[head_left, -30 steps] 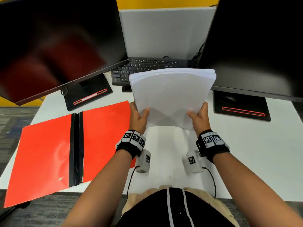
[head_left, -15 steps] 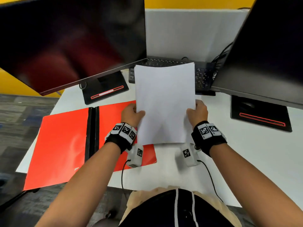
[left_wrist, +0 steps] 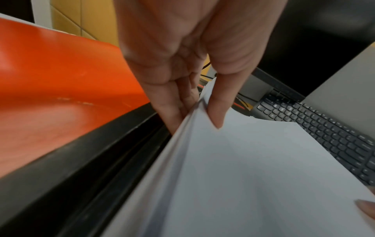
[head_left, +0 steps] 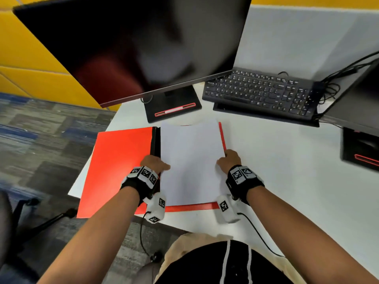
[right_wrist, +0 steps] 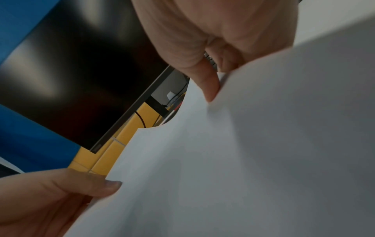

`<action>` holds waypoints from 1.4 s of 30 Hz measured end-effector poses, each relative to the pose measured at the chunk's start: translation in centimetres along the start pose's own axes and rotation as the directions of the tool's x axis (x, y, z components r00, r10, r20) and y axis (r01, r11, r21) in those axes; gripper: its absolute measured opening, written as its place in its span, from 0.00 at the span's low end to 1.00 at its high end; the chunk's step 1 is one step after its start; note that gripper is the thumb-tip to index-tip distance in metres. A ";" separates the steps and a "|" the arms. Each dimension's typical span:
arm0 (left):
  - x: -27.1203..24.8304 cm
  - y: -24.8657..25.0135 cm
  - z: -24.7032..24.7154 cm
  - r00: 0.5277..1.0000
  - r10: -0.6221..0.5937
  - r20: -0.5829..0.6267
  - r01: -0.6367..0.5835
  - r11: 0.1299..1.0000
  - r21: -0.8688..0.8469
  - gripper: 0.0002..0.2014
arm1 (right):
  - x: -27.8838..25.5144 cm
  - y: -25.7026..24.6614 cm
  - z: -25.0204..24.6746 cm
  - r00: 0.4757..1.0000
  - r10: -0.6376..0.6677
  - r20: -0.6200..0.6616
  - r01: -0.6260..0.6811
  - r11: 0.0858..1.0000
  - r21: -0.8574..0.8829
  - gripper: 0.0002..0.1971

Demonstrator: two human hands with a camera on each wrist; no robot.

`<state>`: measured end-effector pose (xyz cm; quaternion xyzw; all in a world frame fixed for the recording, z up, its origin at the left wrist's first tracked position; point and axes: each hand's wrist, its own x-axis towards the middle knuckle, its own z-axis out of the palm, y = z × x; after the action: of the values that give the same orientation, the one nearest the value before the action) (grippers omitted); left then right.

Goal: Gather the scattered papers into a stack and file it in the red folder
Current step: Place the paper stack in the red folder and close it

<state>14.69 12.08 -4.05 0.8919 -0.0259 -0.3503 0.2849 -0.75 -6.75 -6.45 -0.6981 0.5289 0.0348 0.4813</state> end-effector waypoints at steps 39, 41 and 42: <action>-2.9 -7.3 -19.9 0.984 -0.084 -0.155 0.044 0.969 -0.245 0.04 | -2.8 -0.1 -0.9 0.997 -0.068 0.047 0.081 0.924 -0.373 0.20; -4.8 -5.9 -20.0 0.994 0.030 -0.105 -0.056 0.965 -0.256 0.11 | -3.0 -0.1 -1.3 0.995 -0.075 0.067 0.096 0.911 -0.400 0.21; -5.6 -5.0 -19.8 0.993 0.080 -0.085 -0.099 0.961 -0.258 0.13 | -3.2 -0.2 -1.5 0.994 -0.071 0.082 0.099 0.903 -0.419 0.21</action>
<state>22.37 27.33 8.48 0.8568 -0.0093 -0.3040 0.4165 -2.66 -5.55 -3.71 -0.8065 0.4620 0.1502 0.3369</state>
